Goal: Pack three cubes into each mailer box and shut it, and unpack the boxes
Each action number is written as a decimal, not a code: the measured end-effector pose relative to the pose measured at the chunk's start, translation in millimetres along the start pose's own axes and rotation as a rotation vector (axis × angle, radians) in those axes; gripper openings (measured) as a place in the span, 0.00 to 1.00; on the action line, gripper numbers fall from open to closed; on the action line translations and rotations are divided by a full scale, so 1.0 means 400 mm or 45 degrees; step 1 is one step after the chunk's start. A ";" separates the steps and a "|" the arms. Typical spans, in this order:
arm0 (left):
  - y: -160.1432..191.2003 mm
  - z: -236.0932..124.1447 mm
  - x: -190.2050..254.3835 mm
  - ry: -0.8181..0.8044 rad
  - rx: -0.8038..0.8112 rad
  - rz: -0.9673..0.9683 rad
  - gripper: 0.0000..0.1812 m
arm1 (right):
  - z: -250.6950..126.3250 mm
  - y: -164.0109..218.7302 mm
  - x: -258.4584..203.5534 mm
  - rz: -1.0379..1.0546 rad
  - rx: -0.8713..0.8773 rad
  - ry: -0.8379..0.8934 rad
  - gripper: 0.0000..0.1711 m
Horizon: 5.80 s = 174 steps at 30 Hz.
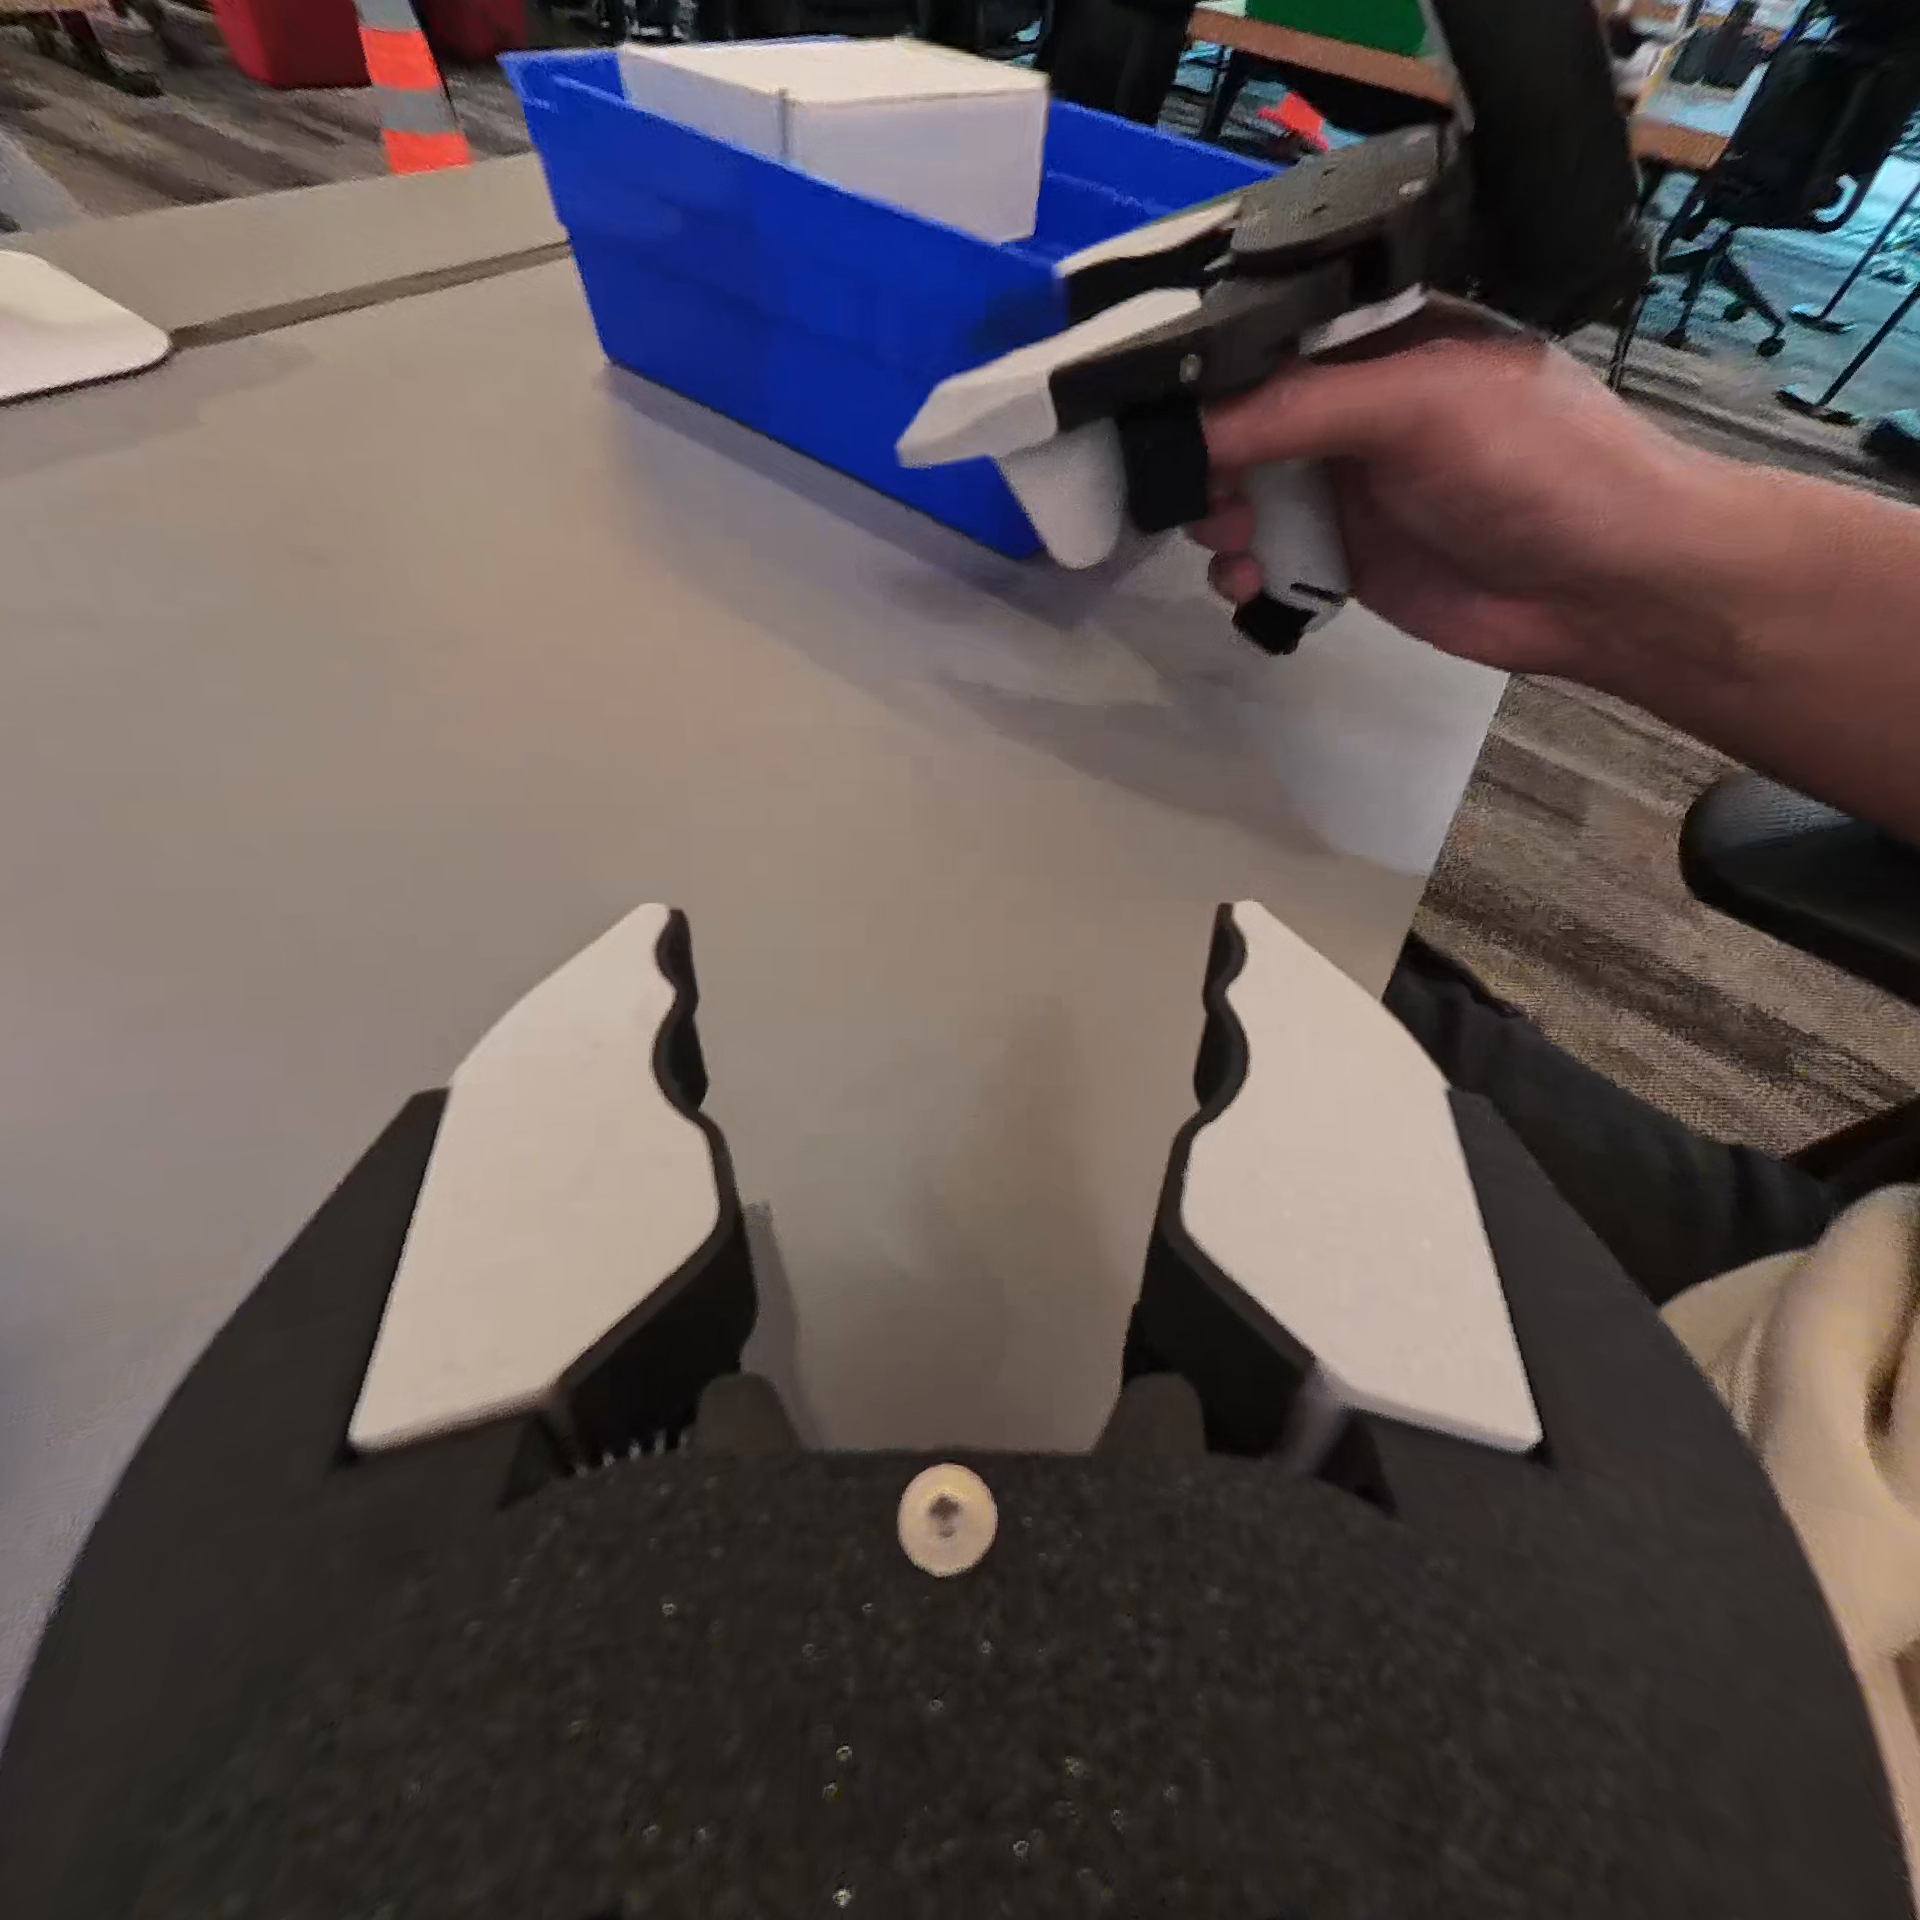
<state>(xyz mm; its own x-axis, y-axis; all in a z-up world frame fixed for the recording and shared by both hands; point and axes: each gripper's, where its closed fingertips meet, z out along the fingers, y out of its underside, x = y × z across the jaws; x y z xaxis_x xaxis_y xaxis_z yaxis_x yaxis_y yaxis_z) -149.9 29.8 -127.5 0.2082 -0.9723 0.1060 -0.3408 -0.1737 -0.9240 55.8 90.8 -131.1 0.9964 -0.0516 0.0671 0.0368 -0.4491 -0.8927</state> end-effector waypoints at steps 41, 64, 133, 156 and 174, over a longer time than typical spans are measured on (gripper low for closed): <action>-0.142 -0.128 -0.315 -0.607 0.026 -0.108 0.32 | 0.053 -0.057 -0.169 0.152 0.096 0.071 0.15; 0.213 -0.652 -0.757 -0.953 -0.111 -0.554 0.05 | 0.016 -0.143 -0.863 -0.279 0.109 -0.515 0.32; -0.030 -0.109 -0.422 -0.773 -0.141 -0.326 0.46 | 0.034 -0.176 -0.225 0.210 -0.027 -0.237 0.34; -0.006 -0.236 -0.549 -0.955 -0.200 -0.272 0.02 | 0.108 -0.159 -0.391 0.261 -0.045 0.194 0.01; 0.189 -0.720 -0.797 -1.129 -0.106 -0.337 0.06 | 0.224 -0.187 -0.976 0.117 0.123 -0.135 0.06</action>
<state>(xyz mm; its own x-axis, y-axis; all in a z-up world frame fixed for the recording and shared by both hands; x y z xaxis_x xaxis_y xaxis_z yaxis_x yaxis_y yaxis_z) -505.9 281.5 -125.3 0.9016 -0.4304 -0.0420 -0.2399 -0.4169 -0.8767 -329.0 224.6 -130.3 0.9982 0.0083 -0.0594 -0.0525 -0.3588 -0.9319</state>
